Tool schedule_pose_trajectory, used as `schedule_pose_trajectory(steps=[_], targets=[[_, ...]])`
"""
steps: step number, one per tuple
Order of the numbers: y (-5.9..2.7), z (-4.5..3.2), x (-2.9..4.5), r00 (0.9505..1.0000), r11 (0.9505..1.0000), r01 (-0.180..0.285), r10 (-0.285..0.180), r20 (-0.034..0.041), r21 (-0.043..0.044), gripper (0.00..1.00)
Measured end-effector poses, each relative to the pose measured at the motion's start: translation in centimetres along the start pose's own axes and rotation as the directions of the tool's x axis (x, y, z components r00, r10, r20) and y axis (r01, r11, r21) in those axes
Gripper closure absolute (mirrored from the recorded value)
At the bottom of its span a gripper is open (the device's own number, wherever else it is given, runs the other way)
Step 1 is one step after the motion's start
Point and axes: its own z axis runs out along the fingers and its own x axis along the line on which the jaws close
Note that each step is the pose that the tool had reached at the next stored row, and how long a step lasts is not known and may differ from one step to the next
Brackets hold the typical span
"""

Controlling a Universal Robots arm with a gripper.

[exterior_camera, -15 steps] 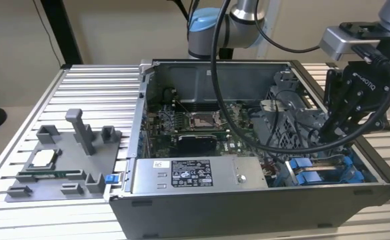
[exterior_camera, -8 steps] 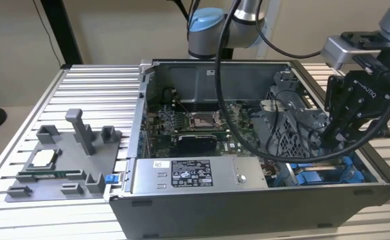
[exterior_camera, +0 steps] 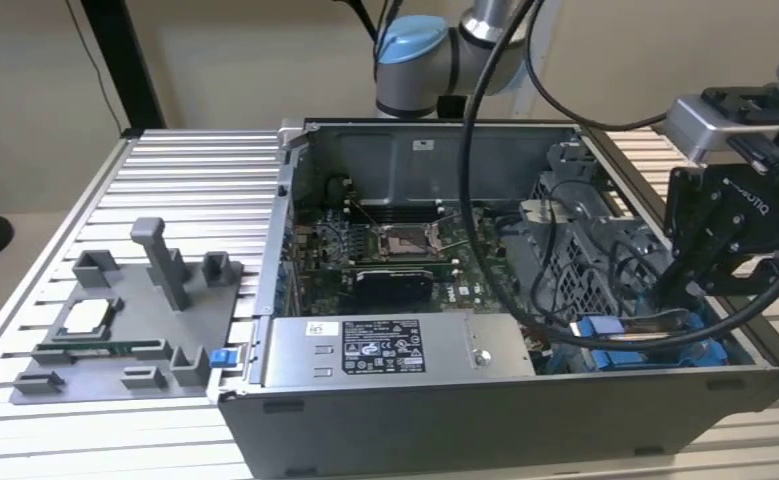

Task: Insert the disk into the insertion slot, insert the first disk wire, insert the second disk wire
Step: 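Insert the first disk wire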

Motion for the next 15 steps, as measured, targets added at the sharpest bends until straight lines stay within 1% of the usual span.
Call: schedule_pose_trajectory(steps=[4, 7, 12, 15], targets=[[-0.35, 0.69, 0.24, 1.0, 1.0, -0.001, 0.001, 0.0, 0.0, 1.0], [-0.5, 1.0, 0.25, 1.0, 1.0, -0.004, 0.004, 0.0002, 0.0002, 1.0], [-0.55, 1.08, 0.24, 1.0, 1.0, -0.002, 0.002, 0.0, 0.0006, 1.0], [-0.74, 1.12, 0.22, 1.0, 1.0, 0.001, -0.001, 0.0, 0.0005, 1.0]])
